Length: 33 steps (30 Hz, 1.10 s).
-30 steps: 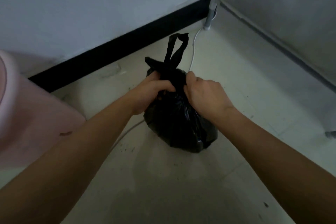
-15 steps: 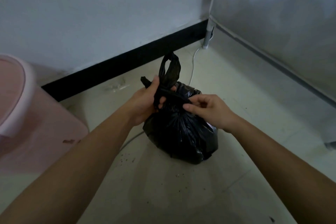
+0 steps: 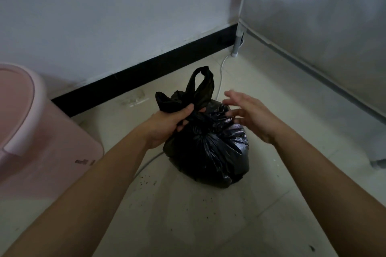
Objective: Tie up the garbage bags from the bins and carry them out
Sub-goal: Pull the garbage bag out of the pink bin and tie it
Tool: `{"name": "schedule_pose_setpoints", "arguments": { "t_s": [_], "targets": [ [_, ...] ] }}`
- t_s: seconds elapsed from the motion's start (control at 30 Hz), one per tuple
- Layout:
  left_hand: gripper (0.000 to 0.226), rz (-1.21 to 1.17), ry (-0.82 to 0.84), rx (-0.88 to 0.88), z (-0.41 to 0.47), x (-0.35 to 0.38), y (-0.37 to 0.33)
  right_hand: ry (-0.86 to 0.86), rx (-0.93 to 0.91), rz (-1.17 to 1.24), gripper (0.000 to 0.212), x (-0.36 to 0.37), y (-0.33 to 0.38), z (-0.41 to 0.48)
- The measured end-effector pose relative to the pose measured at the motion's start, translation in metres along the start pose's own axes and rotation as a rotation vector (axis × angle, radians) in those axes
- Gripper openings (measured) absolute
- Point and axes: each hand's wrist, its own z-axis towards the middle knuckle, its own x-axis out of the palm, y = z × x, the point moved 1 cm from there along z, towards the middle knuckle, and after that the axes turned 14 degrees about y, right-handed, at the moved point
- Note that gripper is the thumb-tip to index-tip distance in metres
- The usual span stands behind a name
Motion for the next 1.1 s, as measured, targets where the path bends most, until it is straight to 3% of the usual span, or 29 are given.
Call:
{"name": "schedule_pose_setpoints", "arguments": {
  "t_s": [0.13,0.23,0.47,0.57,0.7,0.8,0.9,1.0,1.1],
  "targets": [
    [0.04,0.038,0.126,0.009,0.001,0.01,-0.007,0.023,-0.081,-0.088,0.06,0.011,0.029,0.004],
    [0.046,-0.047,0.199,0.019,0.003,0.017,-0.007,-0.06,-0.21,-0.092,0.028,0.026,0.048,0.01],
    [0.048,-0.486,0.225,0.126,-0.006,0.009,-0.011,-0.266,-0.371,0.41,0.021,0.017,0.043,0.004],
    [0.047,-0.6,0.206,0.159,-0.009,0.006,-0.004,-0.259,-0.382,0.592,0.024,0.022,0.039,-0.002],
    [0.047,-0.616,0.155,0.137,-0.006,0.008,-0.003,-0.133,-0.329,0.843,0.024,0.032,0.038,-0.012],
    [0.04,-0.569,0.067,0.13,-0.002,0.007,-0.005,-0.018,-0.223,0.787,0.02,0.034,0.034,-0.019],
    [0.015,-0.516,-0.031,0.17,0.003,0.006,-0.002,0.076,-0.105,0.688,0.015,0.036,0.027,-0.022],
    [0.039,-0.53,-0.093,0.25,0.003,0.003,0.002,0.094,-0.01,0.653,0.011,0.036,0.022,-0.024],
    [0.049,-0.49,-0.099,0.275,-0.001,0.001,0.005,0.06,0.092,0.57,0.006,0.027,0.012,-0.024]
  ]
}}
